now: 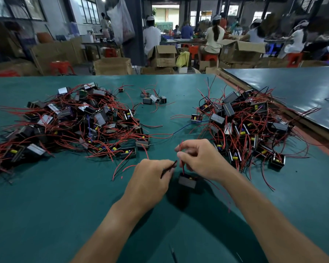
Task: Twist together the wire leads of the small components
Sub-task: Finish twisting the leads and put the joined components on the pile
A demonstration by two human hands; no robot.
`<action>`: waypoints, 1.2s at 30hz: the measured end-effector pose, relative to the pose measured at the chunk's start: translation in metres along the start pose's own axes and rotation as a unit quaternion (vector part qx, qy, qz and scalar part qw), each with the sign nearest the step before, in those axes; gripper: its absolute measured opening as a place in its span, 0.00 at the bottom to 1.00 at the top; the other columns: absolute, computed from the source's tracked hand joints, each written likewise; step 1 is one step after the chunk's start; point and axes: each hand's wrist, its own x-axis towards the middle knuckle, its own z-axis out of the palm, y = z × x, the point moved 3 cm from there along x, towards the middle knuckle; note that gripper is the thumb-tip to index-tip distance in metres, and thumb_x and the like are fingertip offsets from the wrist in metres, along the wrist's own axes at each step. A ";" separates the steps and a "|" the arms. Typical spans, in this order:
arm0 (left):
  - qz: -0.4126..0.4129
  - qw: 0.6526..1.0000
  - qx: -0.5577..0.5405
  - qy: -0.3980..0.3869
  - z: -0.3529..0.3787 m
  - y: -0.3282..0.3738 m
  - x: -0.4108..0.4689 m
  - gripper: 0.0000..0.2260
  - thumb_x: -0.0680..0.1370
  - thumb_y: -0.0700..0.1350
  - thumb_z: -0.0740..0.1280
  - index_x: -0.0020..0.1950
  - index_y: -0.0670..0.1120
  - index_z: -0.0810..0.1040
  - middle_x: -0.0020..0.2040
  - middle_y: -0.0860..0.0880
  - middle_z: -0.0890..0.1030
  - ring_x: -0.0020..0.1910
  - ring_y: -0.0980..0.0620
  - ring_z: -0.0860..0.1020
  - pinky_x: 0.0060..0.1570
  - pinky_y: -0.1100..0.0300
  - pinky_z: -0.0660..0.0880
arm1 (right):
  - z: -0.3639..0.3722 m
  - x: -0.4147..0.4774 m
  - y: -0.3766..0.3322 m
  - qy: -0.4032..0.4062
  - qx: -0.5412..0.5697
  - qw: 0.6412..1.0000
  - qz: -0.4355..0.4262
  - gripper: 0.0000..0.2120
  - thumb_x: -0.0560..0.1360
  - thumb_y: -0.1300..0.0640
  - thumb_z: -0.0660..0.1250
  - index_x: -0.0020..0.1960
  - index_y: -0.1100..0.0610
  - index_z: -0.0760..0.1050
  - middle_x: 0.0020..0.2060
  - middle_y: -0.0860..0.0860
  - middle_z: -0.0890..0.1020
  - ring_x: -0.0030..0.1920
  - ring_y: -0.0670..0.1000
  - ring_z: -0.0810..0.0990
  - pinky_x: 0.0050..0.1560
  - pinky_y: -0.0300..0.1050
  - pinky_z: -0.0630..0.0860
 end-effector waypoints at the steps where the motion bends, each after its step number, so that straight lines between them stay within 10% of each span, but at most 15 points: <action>1: -0.011 1.000 0.010 0.019 -0.002 -0.001 0.000 0.05 0.76 0.44 0.67 0.43 0.44 0.80 0.31 0.48 0.78 0.32 0.44 0.74 0.34 0.50 0.72 | 0.001 0.000 -0.001 -0.013 -0.005 1.000 0.002 0.04 0.78 0.60 0.66 0.46 0.55 0.78 0.29 0.49 0.83 0.24 0.42 0.72 0.29 0.31 0.68; 9: -0.126 0.988 0.038 0.083 -0.017 -0.013 0.001 0.13 0.76 0.44 0.70 0.54 0.55 0.69 0.41 0.57 0.84 0.37 0.50 0.81 0.39 0.50 0.78 | 0.003 -0.002 -0.011 -0.005 -0.005 0.999 -0.034 0.08 0.76 0.59 0.71 0.37 0.56 0.79 0.27 0.51 0.81 0.26 0.50 0.79 0.32 0.51 0.80; 22: -0.160 0.980 -0.088 0.075 -0.014 -0.019 0.006 0.09 0.77 0.38 0.67 0.44 0.52 0.75 0.36 0.58 0.83 0.31 0.58 0.79 0.37 0.56 0.77 | 0.008 -0.009 -0.021 -0.097 0.153 0.983 0.004 0.08 0.72 0.72 0.71 0.40 0.62 0.75 0.29 0.53 0.80 0.29 0.50 0.80 0.31 0.43 0.81; 36: -0.177 0.930 -0.293 -0.138 -0.026 -0.013 0.003 0.18 0.71 0.23 0.60 0.48 0.42 0.81 0.43 0.47 0.86 0.45 0.55 0.83 0.44 0.66 0.78 | 0.006 -0.007 -0.020 -0.063 0.122 0.988 0.072 0.09 0.82 0.60 0.61 0.44 0.60 0.75 0.28 0.52 0.81 0.24 0.50 0.78 0.27 0.40 0.76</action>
